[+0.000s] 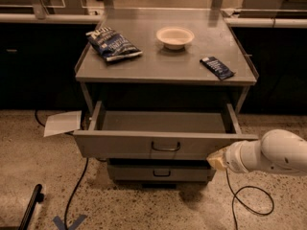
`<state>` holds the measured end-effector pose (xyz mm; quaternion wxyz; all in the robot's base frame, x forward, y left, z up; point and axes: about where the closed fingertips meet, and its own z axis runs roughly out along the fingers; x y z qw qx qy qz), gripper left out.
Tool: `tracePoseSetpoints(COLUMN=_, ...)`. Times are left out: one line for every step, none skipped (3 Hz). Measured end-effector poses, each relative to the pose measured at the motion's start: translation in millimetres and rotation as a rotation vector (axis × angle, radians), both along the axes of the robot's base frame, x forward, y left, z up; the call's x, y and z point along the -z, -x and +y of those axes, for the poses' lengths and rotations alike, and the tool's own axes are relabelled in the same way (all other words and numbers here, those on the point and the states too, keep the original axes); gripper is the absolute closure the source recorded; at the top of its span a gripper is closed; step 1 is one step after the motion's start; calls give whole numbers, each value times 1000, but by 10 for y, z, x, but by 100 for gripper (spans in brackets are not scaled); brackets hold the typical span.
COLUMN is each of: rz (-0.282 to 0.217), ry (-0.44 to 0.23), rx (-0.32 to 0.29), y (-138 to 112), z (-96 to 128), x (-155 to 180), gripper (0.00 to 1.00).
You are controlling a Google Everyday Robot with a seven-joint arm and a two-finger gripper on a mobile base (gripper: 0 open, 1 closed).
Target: Close top drawer
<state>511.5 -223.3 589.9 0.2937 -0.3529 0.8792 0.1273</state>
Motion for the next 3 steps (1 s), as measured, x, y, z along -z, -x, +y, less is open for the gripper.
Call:
tracePoseSetpoints(rz=0, ry=4, rx=-16, y=-166, z=43, x=103, gripper=100)
tracePoseSetpoints(rz=-13, ry=14, rx=-23, y=-432, z=78, x=201, gripper=100)
tracePoseSetpoints(rz=-46, ry=53, rx=-10, y=-710, z=13, x=169, gripper=100)
